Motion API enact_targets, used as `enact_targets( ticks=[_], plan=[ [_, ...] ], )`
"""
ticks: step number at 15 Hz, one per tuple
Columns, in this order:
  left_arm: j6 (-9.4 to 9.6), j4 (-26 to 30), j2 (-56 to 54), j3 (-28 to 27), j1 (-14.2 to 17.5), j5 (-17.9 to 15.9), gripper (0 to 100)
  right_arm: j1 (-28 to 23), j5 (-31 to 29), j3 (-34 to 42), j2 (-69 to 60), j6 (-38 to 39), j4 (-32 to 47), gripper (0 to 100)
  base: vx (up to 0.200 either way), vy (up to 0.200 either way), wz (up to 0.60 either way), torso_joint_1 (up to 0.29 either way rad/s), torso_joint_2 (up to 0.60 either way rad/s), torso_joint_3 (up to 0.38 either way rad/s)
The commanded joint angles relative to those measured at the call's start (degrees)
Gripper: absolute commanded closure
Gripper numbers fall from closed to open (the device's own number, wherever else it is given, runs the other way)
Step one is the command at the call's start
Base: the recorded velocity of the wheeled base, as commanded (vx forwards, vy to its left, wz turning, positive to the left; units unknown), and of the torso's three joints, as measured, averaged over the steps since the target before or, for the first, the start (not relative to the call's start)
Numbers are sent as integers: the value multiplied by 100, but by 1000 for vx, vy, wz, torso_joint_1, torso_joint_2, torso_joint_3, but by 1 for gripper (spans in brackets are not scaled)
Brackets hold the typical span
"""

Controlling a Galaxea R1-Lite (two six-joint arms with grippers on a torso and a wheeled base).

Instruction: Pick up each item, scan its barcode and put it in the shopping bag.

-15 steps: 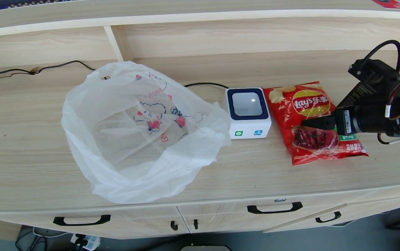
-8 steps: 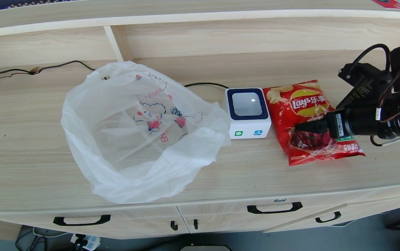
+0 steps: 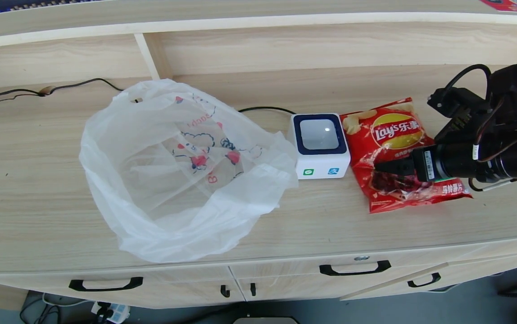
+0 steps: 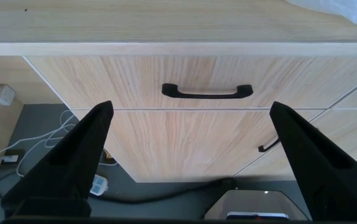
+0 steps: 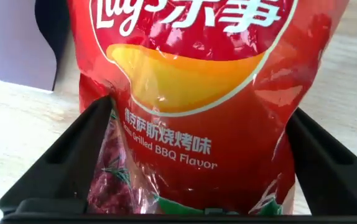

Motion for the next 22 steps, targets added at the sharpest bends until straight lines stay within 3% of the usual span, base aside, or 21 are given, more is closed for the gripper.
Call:
enact_targets(
  ticks=[1,3,4,14,19,22],
  plan=[
    [-4,-8,-2,0,0,1,0,24,-8,-145,85,-24,-38,0,0,0,0,0,0,0],
    [-22,1,-2,0,0,1,0,-20,-8,-66,-21,-6,15,0,0,0,0,0,0,0],
    [-48,-8,-2,0,0,1,0,-20,-8,-4,-100,2,15,100,0,0,0,0,0,0],
    [-110,1,-2,0,0,1,0,147,1,435,-1269,2,-11,100,0,0,0,0,0,0],
    [-110,10,-2,0,0,1,0,156,80,1516,-2745,169,-512,100,0,0,0,0,0,0],
    [-101,18,-2,0,0,1,0,763,423,2246,-3721,1048,-1198,100,0,0,0,0,0,0]
  ],
)
